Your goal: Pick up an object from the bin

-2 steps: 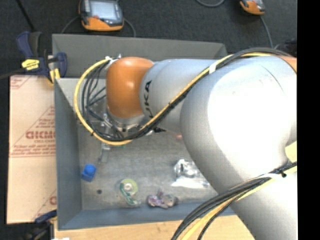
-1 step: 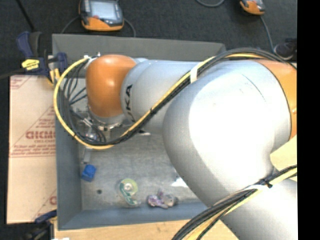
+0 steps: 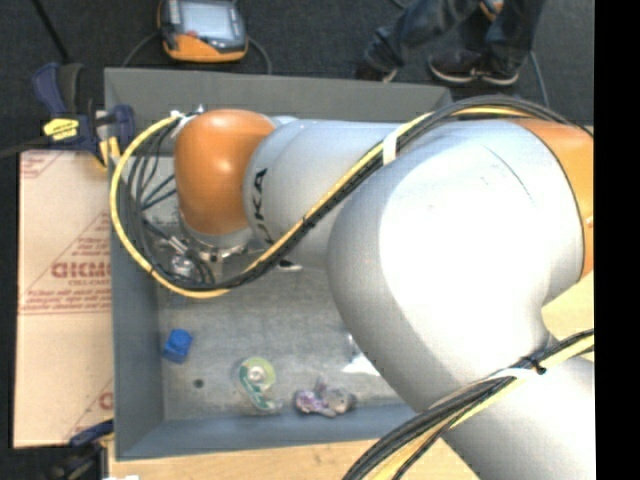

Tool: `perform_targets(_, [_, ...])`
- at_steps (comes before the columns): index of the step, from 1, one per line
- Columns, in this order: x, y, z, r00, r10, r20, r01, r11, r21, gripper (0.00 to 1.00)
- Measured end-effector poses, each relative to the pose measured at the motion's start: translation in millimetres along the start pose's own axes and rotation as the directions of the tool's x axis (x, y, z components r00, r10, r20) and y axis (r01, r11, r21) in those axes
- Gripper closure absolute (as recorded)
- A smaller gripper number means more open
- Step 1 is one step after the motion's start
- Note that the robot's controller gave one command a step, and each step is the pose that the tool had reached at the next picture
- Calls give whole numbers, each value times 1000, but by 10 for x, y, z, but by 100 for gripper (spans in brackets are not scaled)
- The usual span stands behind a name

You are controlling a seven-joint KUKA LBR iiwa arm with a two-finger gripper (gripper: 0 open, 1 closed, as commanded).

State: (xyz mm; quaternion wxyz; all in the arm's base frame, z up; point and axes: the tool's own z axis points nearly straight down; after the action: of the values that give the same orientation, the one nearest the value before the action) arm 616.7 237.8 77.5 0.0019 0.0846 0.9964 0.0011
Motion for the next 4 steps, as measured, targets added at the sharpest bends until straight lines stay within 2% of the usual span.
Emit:
perform_targets(1, [-54, -108, -1409, 999, -32, 8, 32, 999, -2, 100])
perform_targets(2, [-130, 12, -951, 998, -56, -2, 56, 998, 4, 100])
perform_targets(3, [-165, 31, -1084, 969, -246, 4, 246, 969, 2, 100])
perform_targets(4, [-231, 49, -1050, 976, -219, 5, 219, 976, -3, 100])
